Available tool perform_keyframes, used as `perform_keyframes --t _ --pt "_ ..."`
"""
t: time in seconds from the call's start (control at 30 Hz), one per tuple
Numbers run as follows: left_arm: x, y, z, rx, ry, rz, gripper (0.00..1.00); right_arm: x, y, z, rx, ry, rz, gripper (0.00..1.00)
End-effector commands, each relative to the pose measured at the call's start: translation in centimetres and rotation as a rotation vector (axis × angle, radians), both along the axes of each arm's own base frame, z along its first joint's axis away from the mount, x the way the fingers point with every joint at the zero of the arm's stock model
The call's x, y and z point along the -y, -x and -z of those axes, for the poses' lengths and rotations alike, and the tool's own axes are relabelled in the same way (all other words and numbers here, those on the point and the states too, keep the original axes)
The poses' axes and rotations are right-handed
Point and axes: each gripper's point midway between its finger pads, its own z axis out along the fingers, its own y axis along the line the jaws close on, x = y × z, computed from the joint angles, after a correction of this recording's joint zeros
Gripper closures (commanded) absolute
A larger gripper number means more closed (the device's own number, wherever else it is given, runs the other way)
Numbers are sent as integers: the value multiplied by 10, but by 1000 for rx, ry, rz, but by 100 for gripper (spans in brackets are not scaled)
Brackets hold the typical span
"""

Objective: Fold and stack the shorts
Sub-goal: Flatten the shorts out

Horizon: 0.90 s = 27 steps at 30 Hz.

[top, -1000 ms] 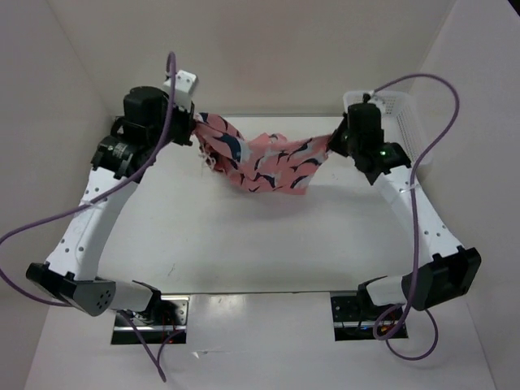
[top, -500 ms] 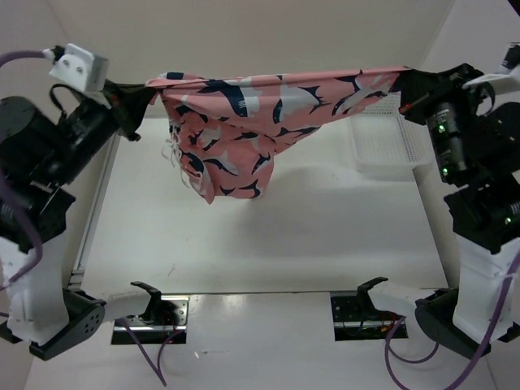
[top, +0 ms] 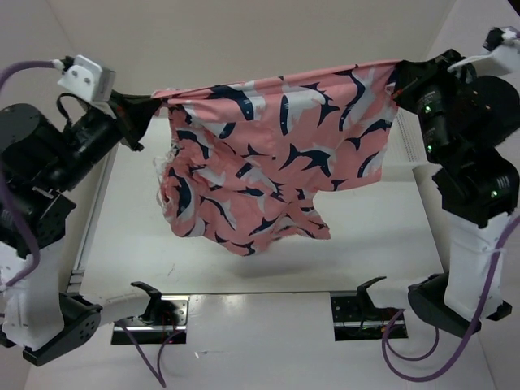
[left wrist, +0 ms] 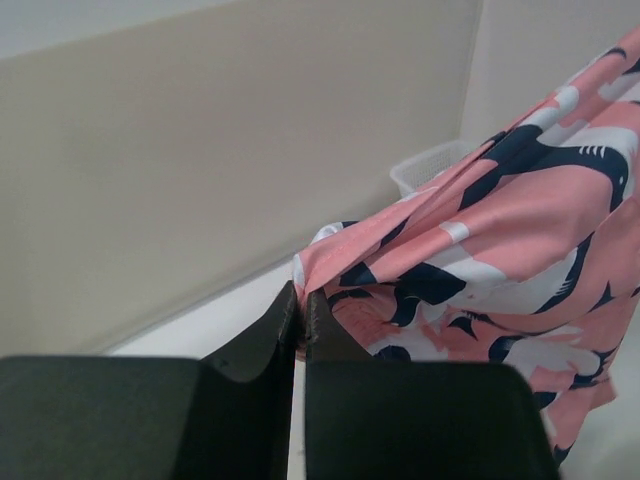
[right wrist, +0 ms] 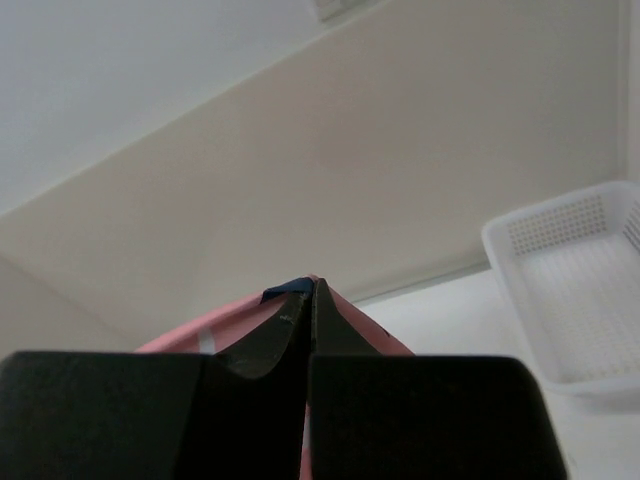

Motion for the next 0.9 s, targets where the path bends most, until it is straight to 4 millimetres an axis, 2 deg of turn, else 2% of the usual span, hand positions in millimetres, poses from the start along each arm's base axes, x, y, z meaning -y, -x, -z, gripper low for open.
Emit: perform_keyframes --t 0.0,0.07,0.1,0.2,0.23,0.27,0.3,0.33,0.37,0.4,0.43,0.47,0.5,0.53,0.57,0.6,0.63,0.67,0.7,0.73,0.77,0.8,0.83,0.87 --pt "-6 -21 24 -48 -20 -66 100 20 -33 29 -96 48 167 100" --pt "-2 -38 48 -99 -41 -83 100 4 -55 39 -113 62 123 100" --pt "5 -54 76 -155 -66 -83 100 -7 -80 63 -173 89 109 100" --pt "14 -84 126 -248 -106 -80 100 -33 -122 104 -263 131 51 100" --pt "19 -101 143 -277 -116 -77 100 -42 -147 136 -337 149 49 100" --pt "16 -115 173 -340 -131 -69 100 -50 -158 146 -349 154 32 100" --pt "11 -125 189 -366 -132 -73 100 -58 -170 169 -390 169 12 100" --pt "7 -144 204 -379 -126 -80 100 -59 -180 183 -415 160 7 100" --pt "-10 -158 222 -412 -117 -101 100 -59 -198 204 -446 166 10 100" --pt "-18 -170 246 -452 -121 -123 100 -68 -207 225 -479 175 -20 100" --pt "-25 -186 277 -521 -132 -150 100 -65 -216 236 -497 167 -15 100" --pt "-39 -196 293 -554 -129 -184 100 -70 -230 262 -542 181 -15 100" --pt "-43 -204 305 -579 -126 -183 100 -73 -240 277 -555 185 -15 100" --pt "-47 -218 335 -638 -125 -179 100 -73 -248 292 -578 188 -22 100" --pt "-66 -227 346 -660 -104 -199 100 -78 -263 321 -621 181 -19 100" --pt "-70 -234 351 -657 -85 -176 100 -84 -271 330 -627 179 -38 100" --pt "-78 -246 365 -684 -78 -181 100 -81 -278 342 -647 169 -25 100" --pt "-87 -253 370 -692 -72 -198 100 -86 -287 340 -634 153 -36 100" --pt "-106 -262 383 -720 -66 -244 100 -90 -301 365 -663 161 -36 100" --pt "-114 -267 385 -729 -61 -259 100 -90 -308 372 -677 147 -46 100" --pt "-122 -279 371 -694 -55 -274 100 -89 -322 351 -627 128 -50 100" --pt "-134 -285 382 -720 -39 -275 100 -94 -332 386 -694 131 -61 100" --pt "-139 -290 381 -717 -33 -275 100 -100 -345 350 -608 108 -73 100" --pt "-139 -295 382 -716 -33 -275 100 -98 -353 348 -601 102 -77 100"
